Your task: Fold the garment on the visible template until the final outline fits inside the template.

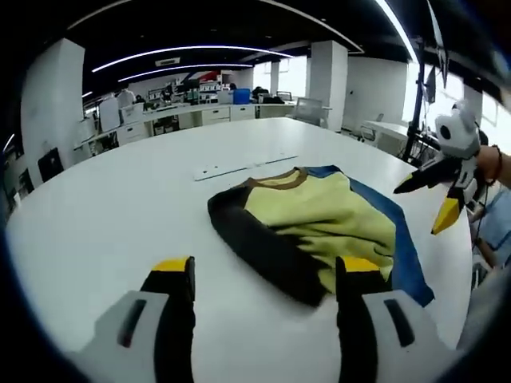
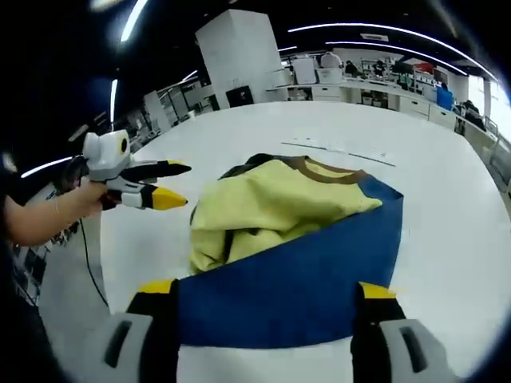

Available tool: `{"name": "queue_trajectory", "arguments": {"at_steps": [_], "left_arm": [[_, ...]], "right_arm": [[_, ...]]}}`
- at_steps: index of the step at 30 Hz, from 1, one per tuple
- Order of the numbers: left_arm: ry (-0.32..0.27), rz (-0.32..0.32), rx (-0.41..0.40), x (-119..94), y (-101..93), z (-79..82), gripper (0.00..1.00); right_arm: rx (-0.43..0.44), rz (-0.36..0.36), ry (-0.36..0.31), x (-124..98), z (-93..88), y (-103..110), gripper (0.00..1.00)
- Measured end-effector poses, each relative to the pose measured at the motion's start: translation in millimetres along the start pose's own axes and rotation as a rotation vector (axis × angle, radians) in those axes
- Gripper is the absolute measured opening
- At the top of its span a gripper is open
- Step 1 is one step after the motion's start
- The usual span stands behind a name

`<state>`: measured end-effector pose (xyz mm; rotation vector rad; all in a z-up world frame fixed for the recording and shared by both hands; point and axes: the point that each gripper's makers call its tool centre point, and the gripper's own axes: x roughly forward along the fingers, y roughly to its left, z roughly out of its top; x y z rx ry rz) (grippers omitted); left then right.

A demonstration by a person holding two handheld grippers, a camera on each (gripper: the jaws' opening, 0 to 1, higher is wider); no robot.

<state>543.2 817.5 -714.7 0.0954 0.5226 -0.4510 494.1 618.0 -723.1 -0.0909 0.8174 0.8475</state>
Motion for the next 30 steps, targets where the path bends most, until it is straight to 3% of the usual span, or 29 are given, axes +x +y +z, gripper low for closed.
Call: {"name": "queue_trajectory", "arguments": {"at_steps": [4, 14, 23, 30], "left_arm": [[0.017, -0.009, -0.006, -3, -5.8, -10.2, 0.62], [0.052, -0.02, 0.024, -2, -21.9, -34.6, 0.47], [0.061, -0.02, -0.003, 5, -29.3, -43.3, 0.36], [0.074, -0.034, -0.031, 14, -36.2, -48.0, 0.26]], "right_arm": [[-0.01, 0.027, -0.009, 3, -9.2, 20, 0.81], [-0.047, 0.089, 0.014, 12, -42.5, 60, 0.72], [-0.136, 0.08, 0.06, 21, -71.3, 74, 0.52], [-0.183, 0.027, 0.038, 24, -74.1, 70, 0.35]]}}
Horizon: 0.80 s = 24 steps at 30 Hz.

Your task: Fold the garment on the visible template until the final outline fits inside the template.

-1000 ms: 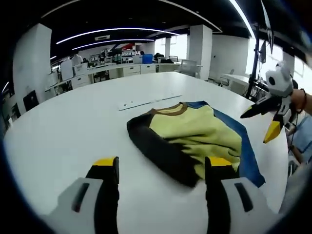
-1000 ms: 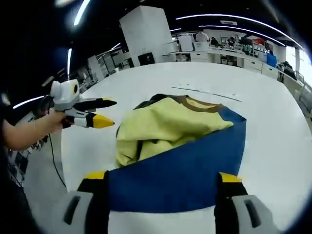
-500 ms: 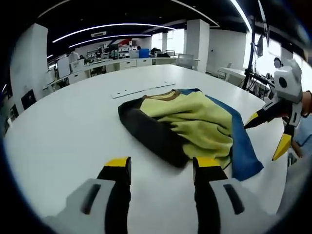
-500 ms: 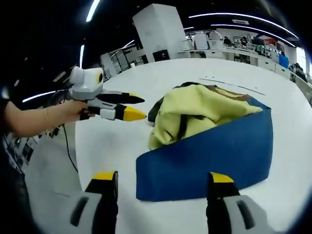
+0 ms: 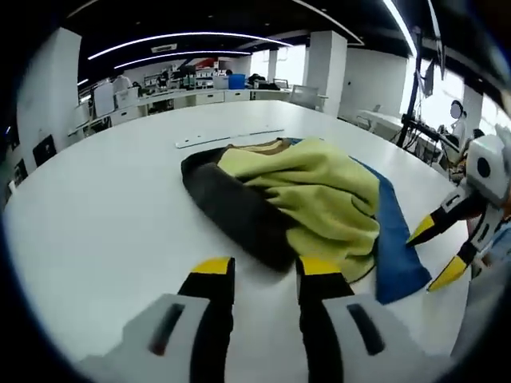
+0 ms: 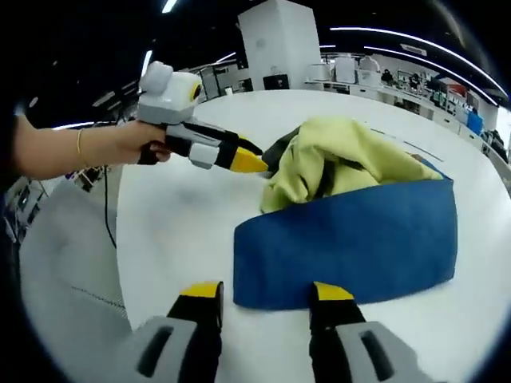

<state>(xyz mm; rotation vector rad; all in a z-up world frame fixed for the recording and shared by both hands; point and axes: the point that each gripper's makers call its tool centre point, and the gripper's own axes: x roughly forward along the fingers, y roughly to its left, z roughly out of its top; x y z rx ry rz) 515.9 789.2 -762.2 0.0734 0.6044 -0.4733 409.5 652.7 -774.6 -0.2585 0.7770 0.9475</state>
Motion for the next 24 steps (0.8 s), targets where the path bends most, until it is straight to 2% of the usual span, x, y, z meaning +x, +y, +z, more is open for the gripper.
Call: {"name": "queue_trajectory", "arguments": {"at_steps": [4, 7, 11, 16, 18, 20, 21, 24], "left_arm": [[0.003, -0.009, -0.019, 6, -1.0, -1.1, 0.19], [0.015, -0.015, -0.029, 9, -2.4, -3.5, 0.13], [0.024, -0.014, -0.042, 10, -2.7, -6.2, 0.0], [0.009, -0.015, -0.063, 4, -1.2, -4.0, 0.0], [0.002, -0.013, -0.063, 2, -0.3, -2.3, 0.0], [-0.004, -0.011, -0.063, -1, 0.1, 0.5, 0.0], [-0.009, -0.009, -0.064, -2, 0.6, 1.6, 0.0], [-0.022, -0.001, -0.064, -8, 5.2, 6.7, 0.0]], "right_arm": [[-0.019, -0.013, 0.0, 1, 0.3, 0, 0.32], [-0.069, -0.028, 0.011, 2, -1.2, 1, 0.3], [-0.12, -0.047, 0.023, 2, -3.4, 5, 0.22], [-0.149, -0.076, 0.023, 3, -2.9, 3, 0.11], [-0.138, -0.082, 0.021, 3, -2.6, 2, 0.09], [-0.137, -0.095, 0.021, 2, -2.6, -1, 0.03], [-0.116, -0.112, 0.01, 0, -0.5, -5, 0.0], [-0.07, -0.116, -0.022, -8, 7.0, -11, 0.0]]}}
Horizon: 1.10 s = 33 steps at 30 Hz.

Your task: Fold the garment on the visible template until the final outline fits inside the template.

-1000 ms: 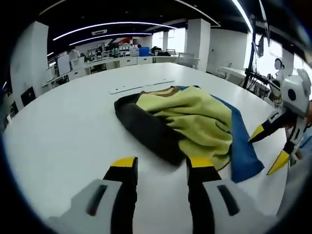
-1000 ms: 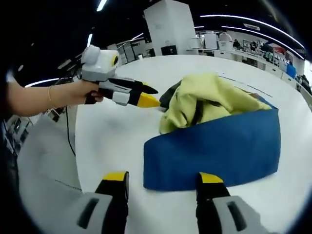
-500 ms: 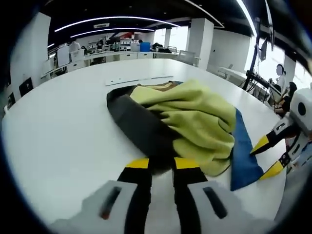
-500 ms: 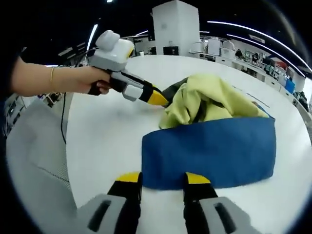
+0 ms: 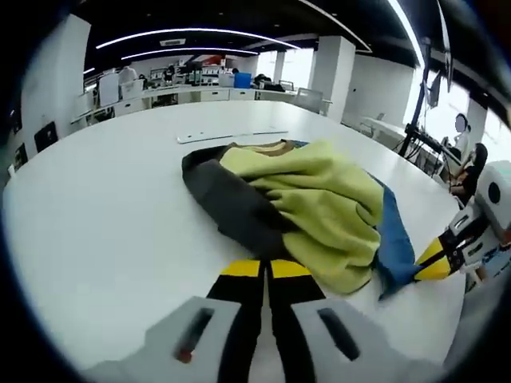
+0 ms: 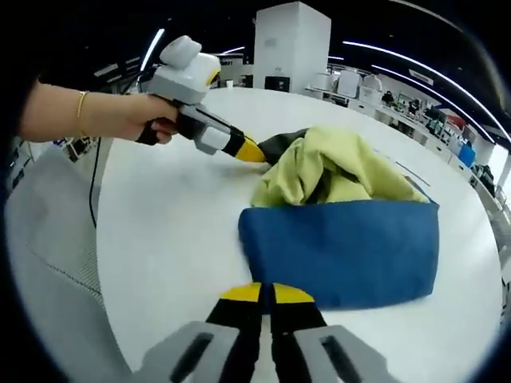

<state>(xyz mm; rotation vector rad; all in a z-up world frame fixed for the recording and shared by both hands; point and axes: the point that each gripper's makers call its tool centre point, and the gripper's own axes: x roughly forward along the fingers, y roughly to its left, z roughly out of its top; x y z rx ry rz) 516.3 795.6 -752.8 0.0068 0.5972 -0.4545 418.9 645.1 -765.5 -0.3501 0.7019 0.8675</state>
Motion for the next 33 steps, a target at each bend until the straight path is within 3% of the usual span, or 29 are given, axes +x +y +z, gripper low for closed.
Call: {"name": "queue_trajectory", "arguments": {"at_steps": [5, 12, 19, 25, 33], "left_arm": [[-0.022, 0.012, -0.003, -10, 7.0, 8.6, 0.0], [-0.042, 0.042, -0.012, -24, 22.2, 16.9, 0.0], [-0.047, 0.075, -0.026, -35, 39.1, 22.5, 0.0], [-0.052, 0.125, -0.081, -47, 60.4, 23.7, 0.0], [-0.059, 0.188, -0.094, -65, 87.0, 23.6, 0.0]], "right_arm": [[0.025, -0.066, -0.036, -19, 10.6, -27, 0.0], [0.125, -0.241, -0.101, -59, 20.9, -96, 0.0], [0.176, -0.37, -0.072, -90, 7.4, -157, 0.0], [0.187, -0.457, -0.034, -108, -7.0, -193, 0.0], [0.188, -0.56, 0.027, -131, -26.9, -234, 0.0]]}}
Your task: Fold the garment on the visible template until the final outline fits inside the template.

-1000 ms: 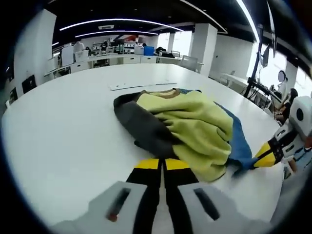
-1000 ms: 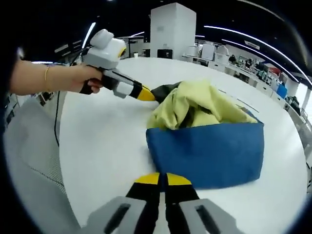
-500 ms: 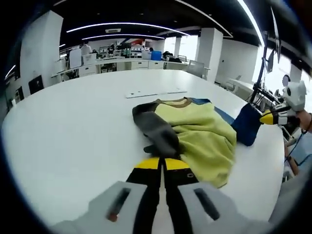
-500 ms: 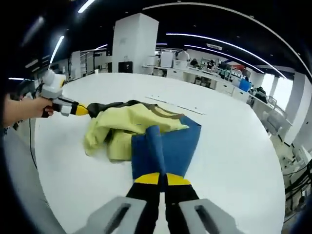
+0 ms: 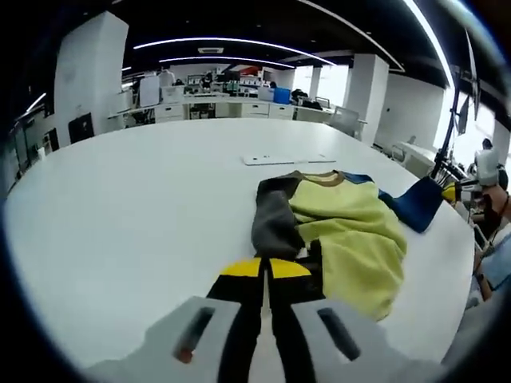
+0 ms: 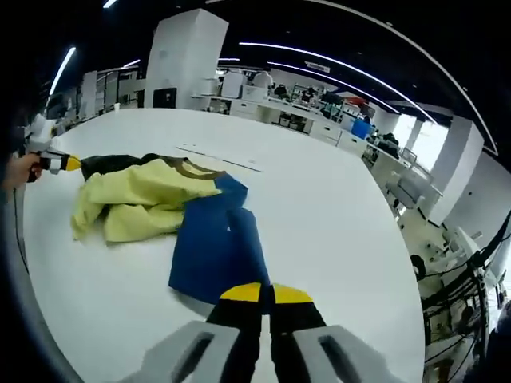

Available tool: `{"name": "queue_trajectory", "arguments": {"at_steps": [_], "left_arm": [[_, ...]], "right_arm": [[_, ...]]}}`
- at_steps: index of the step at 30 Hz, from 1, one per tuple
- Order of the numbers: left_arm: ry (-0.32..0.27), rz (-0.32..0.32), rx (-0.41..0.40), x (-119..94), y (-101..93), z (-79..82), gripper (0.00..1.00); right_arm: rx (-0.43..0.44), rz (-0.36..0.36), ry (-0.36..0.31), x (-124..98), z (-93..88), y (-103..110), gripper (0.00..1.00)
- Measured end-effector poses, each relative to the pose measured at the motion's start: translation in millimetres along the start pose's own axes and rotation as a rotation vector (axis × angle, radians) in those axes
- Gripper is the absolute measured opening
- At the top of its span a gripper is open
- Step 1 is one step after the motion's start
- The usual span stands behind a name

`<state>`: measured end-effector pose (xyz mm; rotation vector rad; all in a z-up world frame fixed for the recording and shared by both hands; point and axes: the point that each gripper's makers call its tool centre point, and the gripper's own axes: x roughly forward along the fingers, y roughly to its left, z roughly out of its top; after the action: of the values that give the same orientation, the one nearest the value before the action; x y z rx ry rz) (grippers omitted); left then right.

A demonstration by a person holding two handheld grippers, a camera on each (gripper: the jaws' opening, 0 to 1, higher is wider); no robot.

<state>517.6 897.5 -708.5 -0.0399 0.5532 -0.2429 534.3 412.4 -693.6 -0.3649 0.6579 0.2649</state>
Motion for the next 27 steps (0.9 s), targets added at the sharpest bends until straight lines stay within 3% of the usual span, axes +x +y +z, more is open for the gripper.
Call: {"name": "queue_trajectory", "arguments": {"at_steps": [5, 10, 13, 18, 27], "left_arm": [[0.019, 0.057, -0.007, -3, 17.8, -3.9, 0.0], [0.025, 0.076, -0.017, -5, 27.1, -4.9, 0.0], [0.036, 0.085, -0.028, -3, 32.8, -7.7, 0.0], [0.053, 0.099, -0.042, -3, 41.3, -10.6, 0.0], [0.091, 0.138, -0.035, -3, 60.7, -13.4, 0.0]], "right_arm": [[-0.008, -0.055, 0.03, 3, -8.4, -30, 0.0], [0.055, -0.112, 0.032, 3, -12.5, -56, 0.0], [0.143, -0.141, 0.048, 6, -22.4, -70, 0.0], [0.221, -0.177, 0.071, 7, -36.9, -85, 0.0], [0.248, -0.225, 0.094, 6, -45.1, -110, 0.0]]}}
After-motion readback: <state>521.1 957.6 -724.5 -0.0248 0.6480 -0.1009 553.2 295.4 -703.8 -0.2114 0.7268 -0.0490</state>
